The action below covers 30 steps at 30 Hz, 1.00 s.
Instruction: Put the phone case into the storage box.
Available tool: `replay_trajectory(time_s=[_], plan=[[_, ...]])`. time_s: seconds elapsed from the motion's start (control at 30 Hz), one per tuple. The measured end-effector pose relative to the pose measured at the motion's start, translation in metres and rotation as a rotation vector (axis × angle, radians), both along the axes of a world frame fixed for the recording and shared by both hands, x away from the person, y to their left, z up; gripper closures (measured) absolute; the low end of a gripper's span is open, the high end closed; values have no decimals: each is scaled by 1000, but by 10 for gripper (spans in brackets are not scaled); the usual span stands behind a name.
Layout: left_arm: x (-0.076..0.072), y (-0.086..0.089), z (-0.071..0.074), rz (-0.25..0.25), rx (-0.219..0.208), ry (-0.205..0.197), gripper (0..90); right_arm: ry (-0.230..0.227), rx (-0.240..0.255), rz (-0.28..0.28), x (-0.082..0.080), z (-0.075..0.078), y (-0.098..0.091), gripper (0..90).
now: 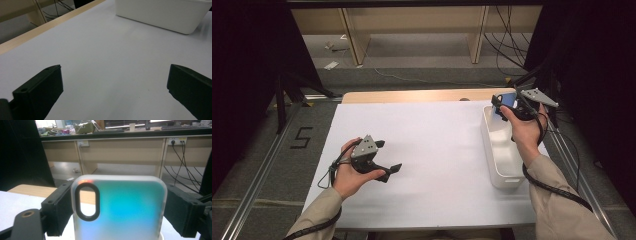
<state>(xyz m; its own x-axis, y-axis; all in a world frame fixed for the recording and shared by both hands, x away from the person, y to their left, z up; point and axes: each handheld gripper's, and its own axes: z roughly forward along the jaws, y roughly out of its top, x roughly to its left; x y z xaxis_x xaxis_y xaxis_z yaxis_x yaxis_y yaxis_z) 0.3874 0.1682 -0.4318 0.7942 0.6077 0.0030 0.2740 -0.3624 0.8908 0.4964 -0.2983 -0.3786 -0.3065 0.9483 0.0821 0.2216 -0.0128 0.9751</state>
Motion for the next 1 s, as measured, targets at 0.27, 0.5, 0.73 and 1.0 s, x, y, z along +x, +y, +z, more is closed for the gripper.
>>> replay_trajectory(time_s=[0.27,0.5,0.73,1.0], plan=[[0,0,0,1,-1,-1,0,5,-1,-3,2,-1,0,179],[0,0,0,0,-1,0,0,5,-6,-3,3,-1,0,179],[0,0,0,1,-2,-1,0,9,-5,-8,5,-2,0,179],[0,0,0,-1,-3,-1,0,8,-7,-12,8,-2,0,179]])
